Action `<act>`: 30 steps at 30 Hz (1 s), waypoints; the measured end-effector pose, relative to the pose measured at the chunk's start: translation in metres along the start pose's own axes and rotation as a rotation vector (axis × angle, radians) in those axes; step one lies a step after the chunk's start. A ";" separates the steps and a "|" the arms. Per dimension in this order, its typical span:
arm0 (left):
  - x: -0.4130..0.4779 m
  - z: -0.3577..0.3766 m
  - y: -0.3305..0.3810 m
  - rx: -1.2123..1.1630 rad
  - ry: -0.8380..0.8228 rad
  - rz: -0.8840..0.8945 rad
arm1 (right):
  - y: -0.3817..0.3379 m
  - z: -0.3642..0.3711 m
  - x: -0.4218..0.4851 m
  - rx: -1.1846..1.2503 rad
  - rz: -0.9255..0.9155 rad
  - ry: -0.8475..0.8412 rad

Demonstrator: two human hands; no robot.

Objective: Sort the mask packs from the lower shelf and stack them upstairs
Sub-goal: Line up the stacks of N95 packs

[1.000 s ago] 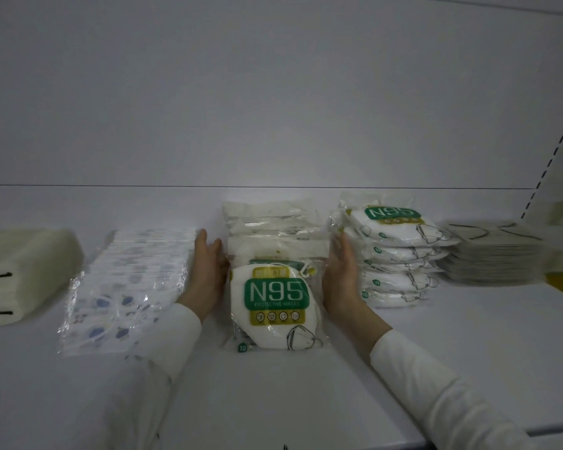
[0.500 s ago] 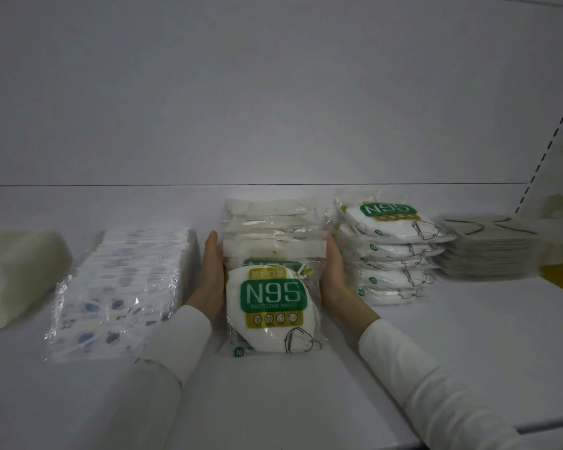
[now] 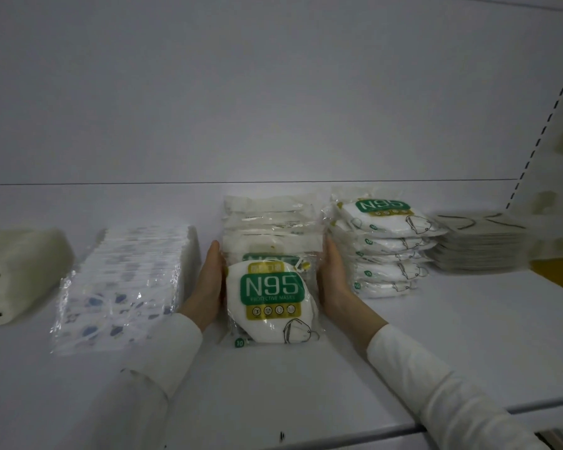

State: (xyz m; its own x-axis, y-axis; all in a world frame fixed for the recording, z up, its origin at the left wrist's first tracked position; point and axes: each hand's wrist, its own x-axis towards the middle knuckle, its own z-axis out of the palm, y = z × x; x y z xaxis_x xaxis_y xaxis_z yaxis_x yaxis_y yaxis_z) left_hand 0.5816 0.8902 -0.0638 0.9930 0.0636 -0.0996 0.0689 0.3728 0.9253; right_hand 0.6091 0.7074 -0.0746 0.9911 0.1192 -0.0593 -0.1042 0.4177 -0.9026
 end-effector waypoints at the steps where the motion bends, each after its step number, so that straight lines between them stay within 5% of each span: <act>1: -0.001 0.000 0.003 0.010 0.045 0.029 | -0.005 0.000 -0.003 -0.032 -0.038 0.000; 7: -0.013 0.011 0.043 0.369 0.267 0.468 | -0.049 0.003 -0.024 -0.321 -0.368 -0.018; 12: -0.030 0.041 0.078 0.507 0.179 0.740 | -0.091 0.005 -0.045 -0.534 -0.607 -0.026; 22: -0.051 0.145 0.070 0.550 -0.114 0.667 | -0.145 -0.049 -0.077 -0.549 -0.713 0.061; 30: -0.037 0.219 0.032 0.523 -0.042 0.526 | -0.183 -0.124 -0.084 -0.543 -0.676 0.060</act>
State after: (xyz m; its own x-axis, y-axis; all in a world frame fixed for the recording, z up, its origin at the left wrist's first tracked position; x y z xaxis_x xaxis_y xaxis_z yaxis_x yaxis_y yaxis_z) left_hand 0.5685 0.6971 0.0498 0.9094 0.0730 0.4095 -0.3907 -0.1878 0.9011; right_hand 0.5556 0.5091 0.0428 0.8304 -0.0535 0.5546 0.5473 -0.1079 -0.8300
